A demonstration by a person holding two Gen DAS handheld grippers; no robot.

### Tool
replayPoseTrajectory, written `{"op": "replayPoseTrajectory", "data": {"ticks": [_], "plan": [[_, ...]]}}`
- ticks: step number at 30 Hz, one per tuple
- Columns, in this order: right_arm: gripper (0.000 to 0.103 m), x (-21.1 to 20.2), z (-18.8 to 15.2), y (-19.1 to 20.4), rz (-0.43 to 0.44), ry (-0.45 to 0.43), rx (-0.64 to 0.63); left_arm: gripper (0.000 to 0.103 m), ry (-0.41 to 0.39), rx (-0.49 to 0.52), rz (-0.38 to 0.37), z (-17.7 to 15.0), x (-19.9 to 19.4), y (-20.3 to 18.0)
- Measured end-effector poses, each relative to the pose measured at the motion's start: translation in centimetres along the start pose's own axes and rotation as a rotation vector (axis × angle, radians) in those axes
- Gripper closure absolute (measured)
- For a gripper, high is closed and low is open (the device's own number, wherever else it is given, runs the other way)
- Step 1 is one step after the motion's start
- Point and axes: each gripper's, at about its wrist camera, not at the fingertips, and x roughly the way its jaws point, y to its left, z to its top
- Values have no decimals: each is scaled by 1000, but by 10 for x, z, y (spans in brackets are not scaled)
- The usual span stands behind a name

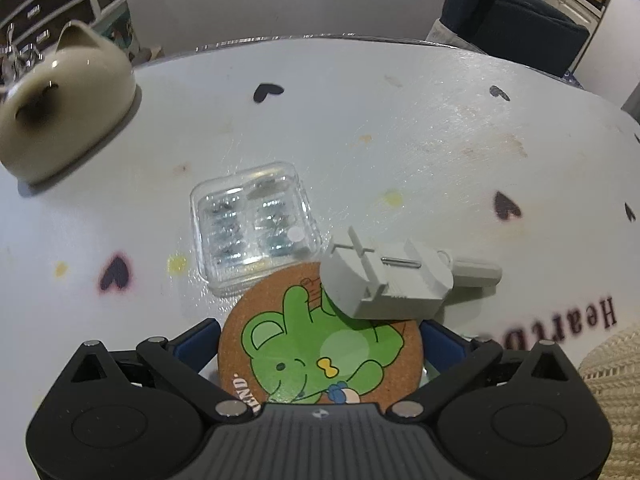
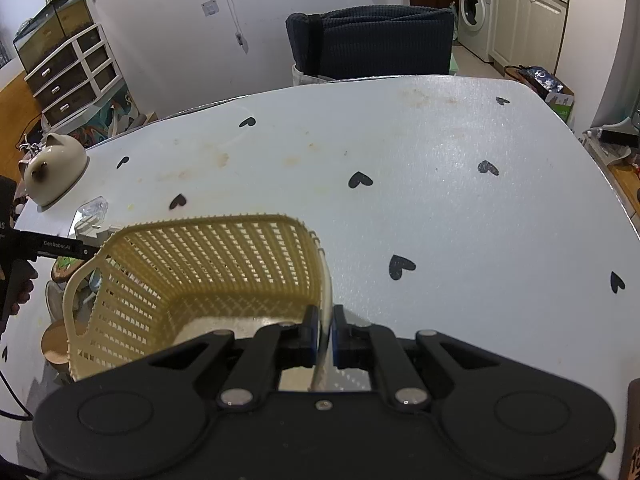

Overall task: Organize rigid objects
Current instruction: 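Close the left tool on the green elephant cork coaster and lift it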

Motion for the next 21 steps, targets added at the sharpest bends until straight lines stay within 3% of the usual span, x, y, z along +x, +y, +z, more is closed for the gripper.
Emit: {"op": "replayPoseTrajectory", "data": {"ticks": [7,13,21], "plan": [[95,1,0,0,0,2,0,0,81,16,-69,9,4,6],[94,1,0,0,1,1,1,0,122,29,-53,21,13,4],[94,2,0,1,2,1,3,5,109,12,-24,22,12,0]]}}
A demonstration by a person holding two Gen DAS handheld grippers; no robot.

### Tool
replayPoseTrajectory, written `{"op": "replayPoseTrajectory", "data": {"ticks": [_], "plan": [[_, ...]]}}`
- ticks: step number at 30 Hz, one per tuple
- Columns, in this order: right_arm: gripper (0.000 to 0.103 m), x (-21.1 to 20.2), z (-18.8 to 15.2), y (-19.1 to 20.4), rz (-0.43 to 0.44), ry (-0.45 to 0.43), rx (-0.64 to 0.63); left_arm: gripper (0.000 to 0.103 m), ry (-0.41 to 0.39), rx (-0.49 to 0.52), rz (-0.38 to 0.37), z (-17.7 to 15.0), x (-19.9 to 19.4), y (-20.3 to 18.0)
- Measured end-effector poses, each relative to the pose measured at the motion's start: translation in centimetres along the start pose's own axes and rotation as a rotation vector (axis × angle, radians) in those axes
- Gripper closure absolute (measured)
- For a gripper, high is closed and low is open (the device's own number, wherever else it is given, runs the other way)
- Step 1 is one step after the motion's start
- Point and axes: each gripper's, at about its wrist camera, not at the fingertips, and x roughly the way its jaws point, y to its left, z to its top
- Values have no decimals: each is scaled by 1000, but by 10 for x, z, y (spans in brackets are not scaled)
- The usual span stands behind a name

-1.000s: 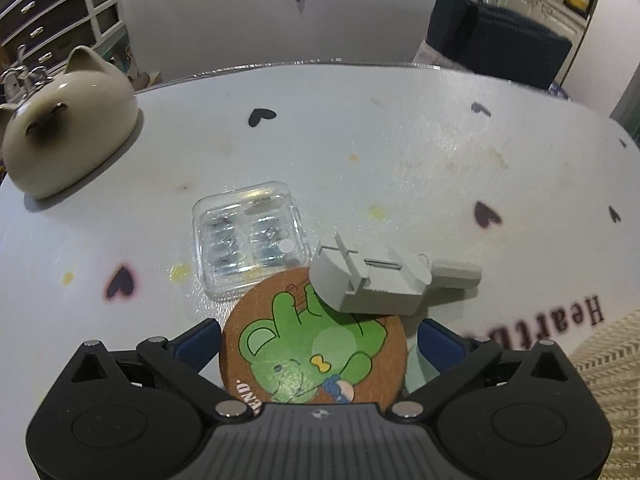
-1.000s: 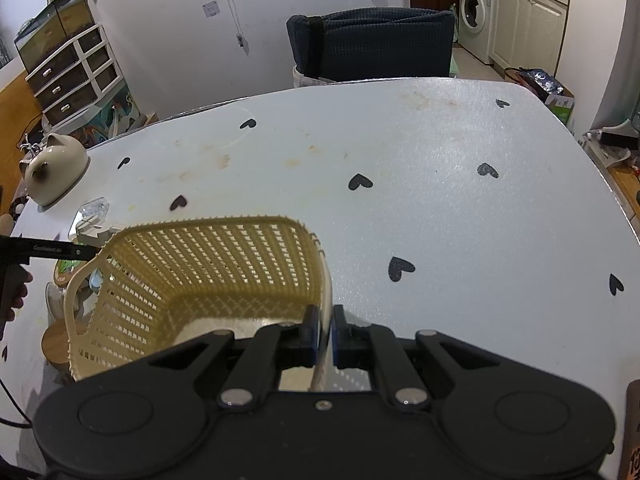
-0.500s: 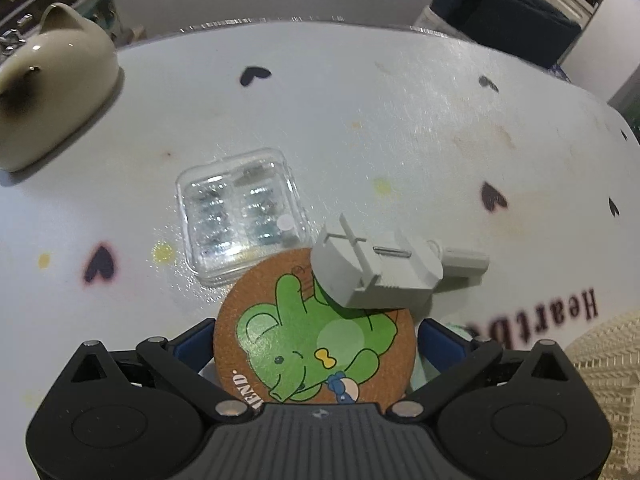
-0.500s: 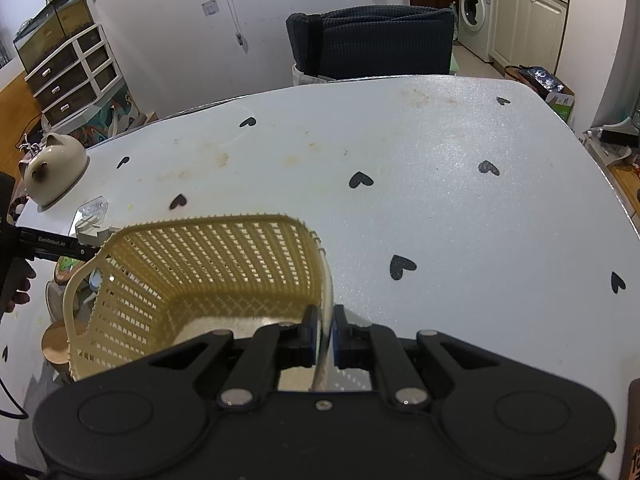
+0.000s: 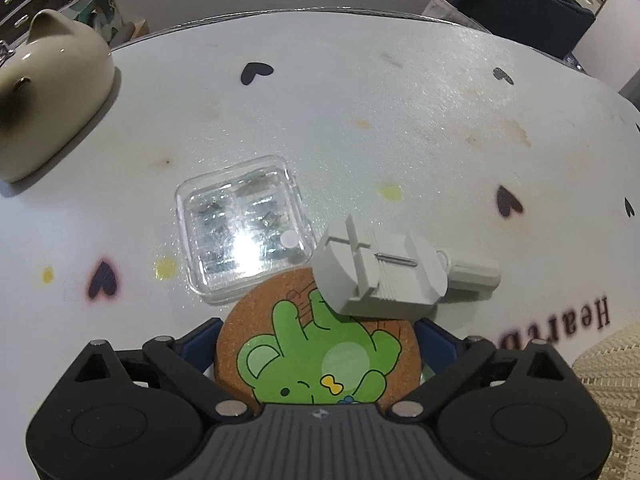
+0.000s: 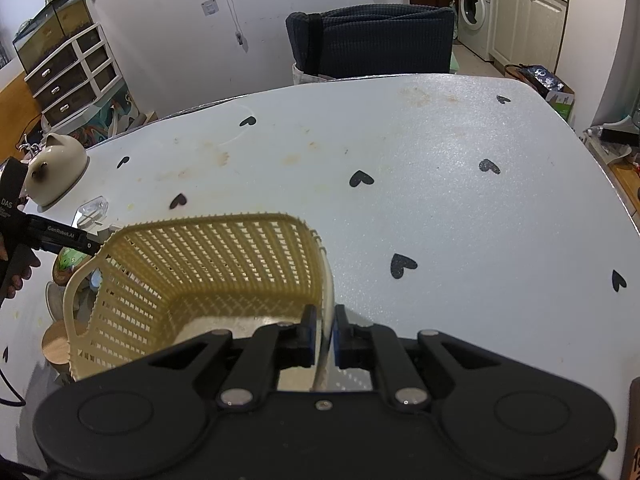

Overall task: Organize rigid objects
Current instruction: 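Close the left tool on the green elephant cork coaster and lift it, then carry the coaster with the left tool and drop it into the basket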

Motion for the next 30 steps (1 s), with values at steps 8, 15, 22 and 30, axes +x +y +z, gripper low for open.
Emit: {"op": "replayPoseTrajectory", "data": {"ticks": [8,15,22,30], "plan": [[95,0,-1,-1,5,0,0,5,-55,-5,2,-18,-29,-5],[96,-1,-3,-2,17,-1,1,5,-118,-28,-17,-42,-69,-10],[96,-1,-2,-5,35,-4,2,5,-193,-32,-61,-65,-109,-30],[95,-7,0,-2,46,-16,-28,5,-254,33,-184,-84,-145,-86]]}}
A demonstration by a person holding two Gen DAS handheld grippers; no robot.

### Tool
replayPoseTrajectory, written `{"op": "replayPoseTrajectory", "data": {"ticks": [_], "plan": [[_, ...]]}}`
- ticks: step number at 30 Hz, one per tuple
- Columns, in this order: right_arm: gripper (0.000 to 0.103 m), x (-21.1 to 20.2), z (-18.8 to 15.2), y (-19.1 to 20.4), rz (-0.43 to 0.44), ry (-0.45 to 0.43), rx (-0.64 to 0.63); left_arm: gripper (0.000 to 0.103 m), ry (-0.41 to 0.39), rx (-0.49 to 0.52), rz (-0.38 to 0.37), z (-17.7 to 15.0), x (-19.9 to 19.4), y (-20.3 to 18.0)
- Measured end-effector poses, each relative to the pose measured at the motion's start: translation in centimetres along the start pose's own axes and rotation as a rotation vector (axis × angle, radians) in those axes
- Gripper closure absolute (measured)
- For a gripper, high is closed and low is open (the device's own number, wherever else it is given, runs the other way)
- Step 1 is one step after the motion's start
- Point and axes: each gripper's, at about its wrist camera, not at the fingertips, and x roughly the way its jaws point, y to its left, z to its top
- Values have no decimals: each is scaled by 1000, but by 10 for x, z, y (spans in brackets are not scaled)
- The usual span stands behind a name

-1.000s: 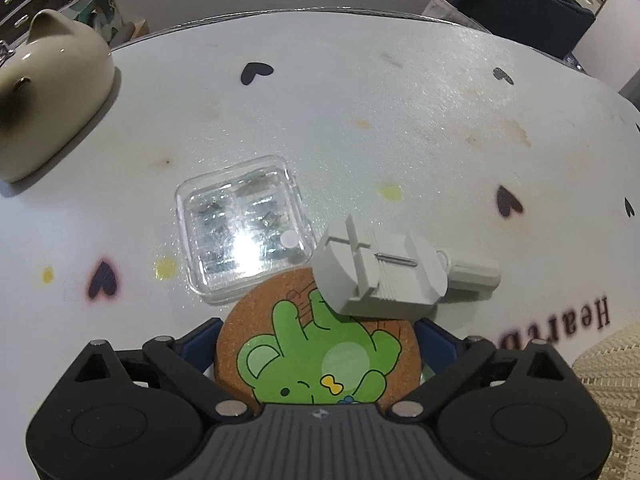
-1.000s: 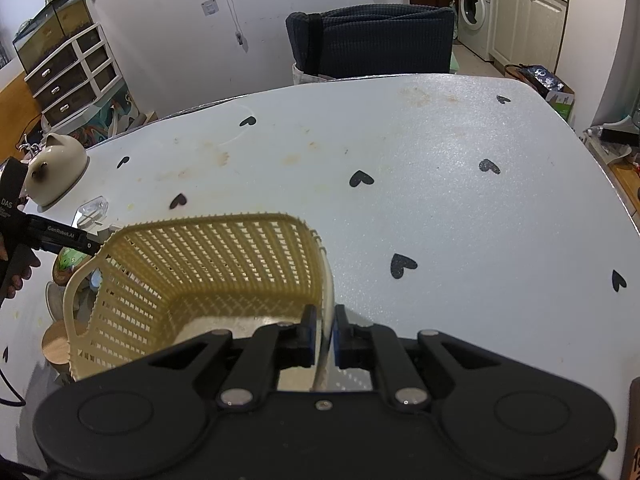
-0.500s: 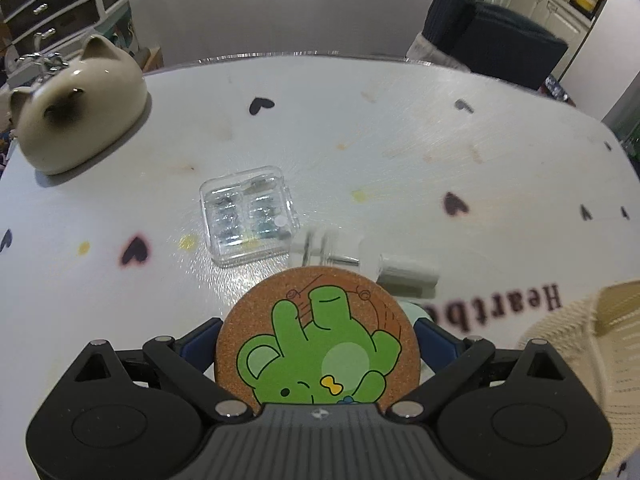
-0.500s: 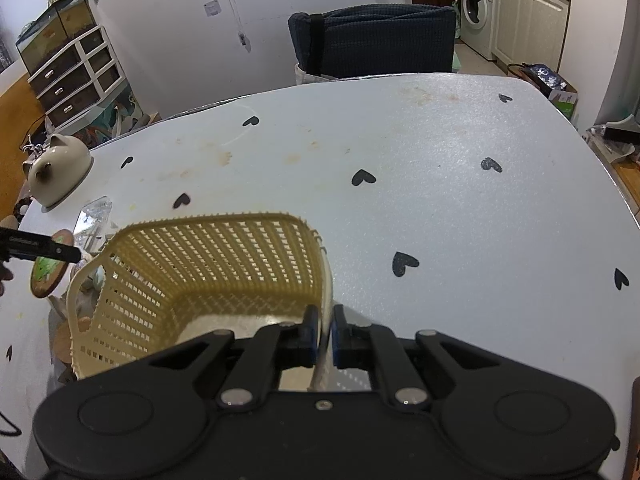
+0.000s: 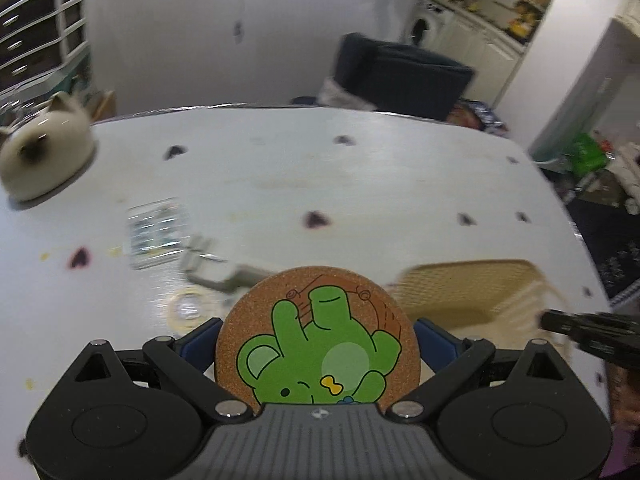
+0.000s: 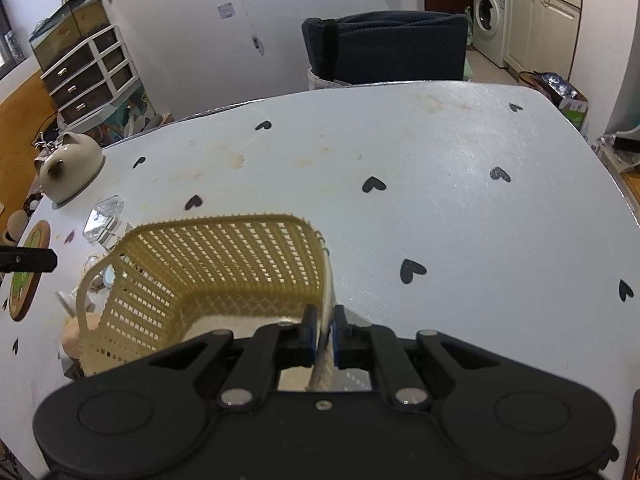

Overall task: Organize rigid objects
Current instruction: 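Carry the coaster with the left tool and drop it into the basket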

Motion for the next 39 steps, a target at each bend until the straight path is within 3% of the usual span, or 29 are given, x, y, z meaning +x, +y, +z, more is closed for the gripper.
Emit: {"op": "replayPoseTrajectory", "data": {"ticks": [5,11,16,30,36,39], "plan": [[88,-7,3,-6,22,-15,14,5,-14,74,-80,-2,-2,-44],[98,-14,5,-13,39,-28,31,5,-19,189,-121,-2,12,-93],[98,-19,6,-18,65,-36,51,5,-4,241,-160,0,37,-121],[99,-18,7,-28,105,-42,114,4,160,335,-226,-16,131,-145],[99,-17,7,-28,104,-41,122,4,164,364,-251,-14,141,-153],[99,-17,8,-27,101,-40,124,4,204,345,-252,-13,146,-151]]}}
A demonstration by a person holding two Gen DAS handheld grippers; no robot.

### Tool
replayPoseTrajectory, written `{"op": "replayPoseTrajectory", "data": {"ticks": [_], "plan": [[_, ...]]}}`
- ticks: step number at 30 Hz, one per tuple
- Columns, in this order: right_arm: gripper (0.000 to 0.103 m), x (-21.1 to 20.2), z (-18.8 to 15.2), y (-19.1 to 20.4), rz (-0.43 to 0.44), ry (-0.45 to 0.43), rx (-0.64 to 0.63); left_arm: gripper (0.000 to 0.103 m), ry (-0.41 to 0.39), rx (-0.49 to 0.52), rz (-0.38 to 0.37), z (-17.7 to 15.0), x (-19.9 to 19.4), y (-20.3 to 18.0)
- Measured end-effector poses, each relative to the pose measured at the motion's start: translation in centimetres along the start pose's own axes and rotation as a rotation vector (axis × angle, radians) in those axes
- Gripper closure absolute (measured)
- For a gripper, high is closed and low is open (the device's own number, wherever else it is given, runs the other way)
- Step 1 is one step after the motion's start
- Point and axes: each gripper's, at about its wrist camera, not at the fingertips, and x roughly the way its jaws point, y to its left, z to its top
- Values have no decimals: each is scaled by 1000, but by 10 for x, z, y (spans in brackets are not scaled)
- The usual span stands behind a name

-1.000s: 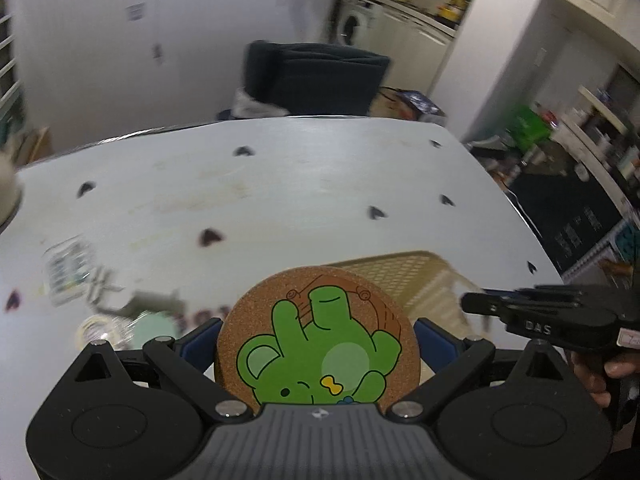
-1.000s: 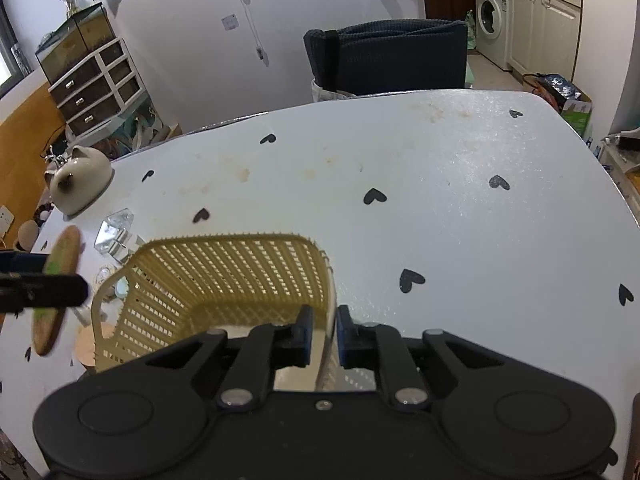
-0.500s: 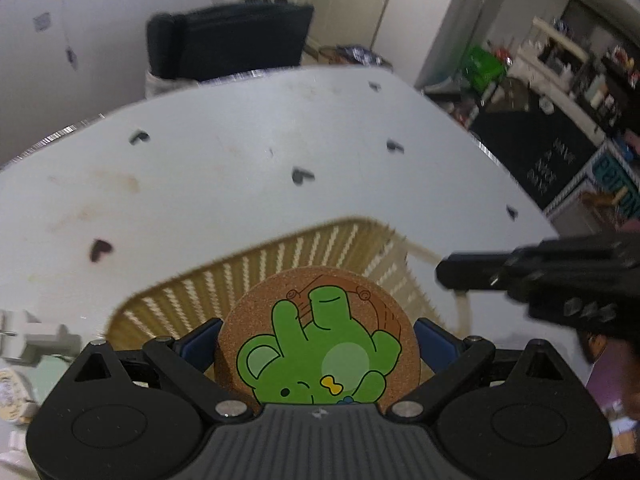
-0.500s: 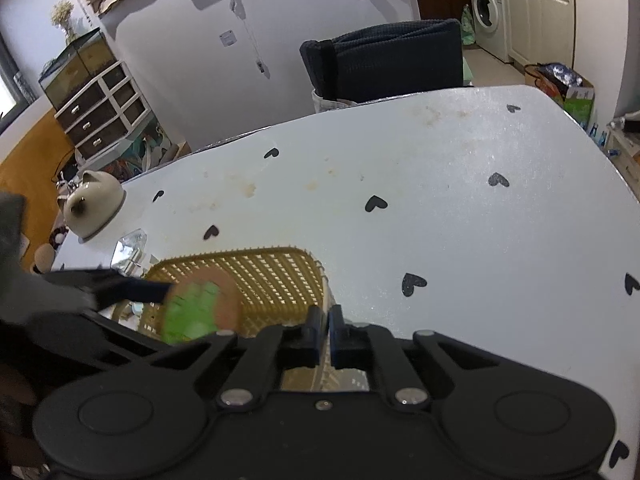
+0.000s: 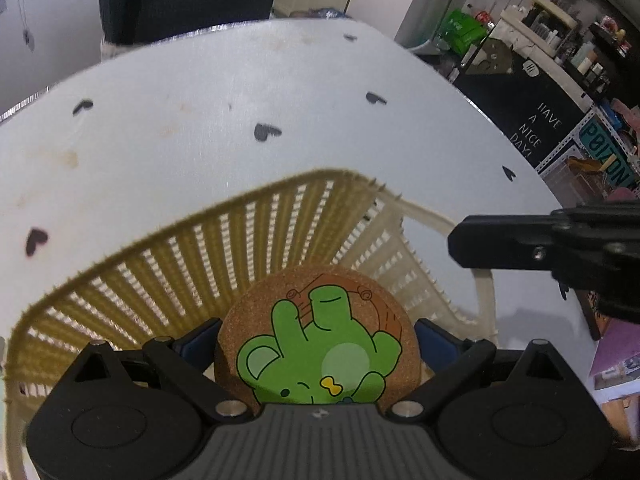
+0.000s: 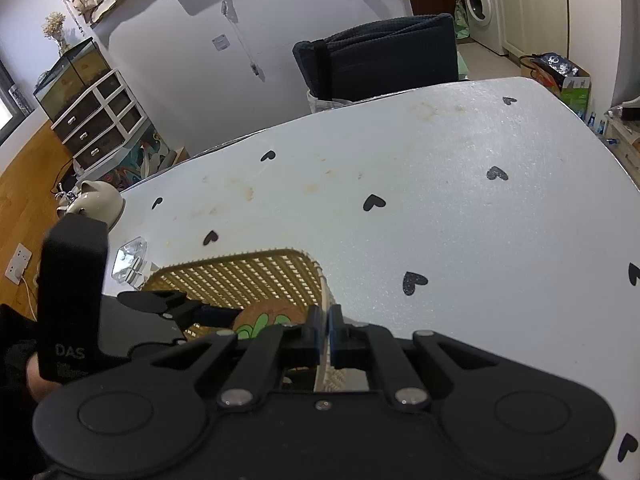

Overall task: Organize rigid objects
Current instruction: 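Carry the coaster with the left tool and drop it into the basket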

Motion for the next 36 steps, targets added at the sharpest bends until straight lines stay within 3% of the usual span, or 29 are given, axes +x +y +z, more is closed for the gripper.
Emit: {"op": "replayPoseTrajectory", "data": {"ticks": [9,18,27,36], "plan": [[99,-1,0,0,0,2,5,0,15,-10,-1,-1,-5,-3],[99,0,1,2,-3,8,-15,0,-28,-12,-1,-7,-31,-10],[98,0,2,7,-13,19,-85,0,-128,-63,54,-20,-72,-19],[98,0,6,1,31,44,-106,0,-270,-169,135,-51,-114,-32]]}}
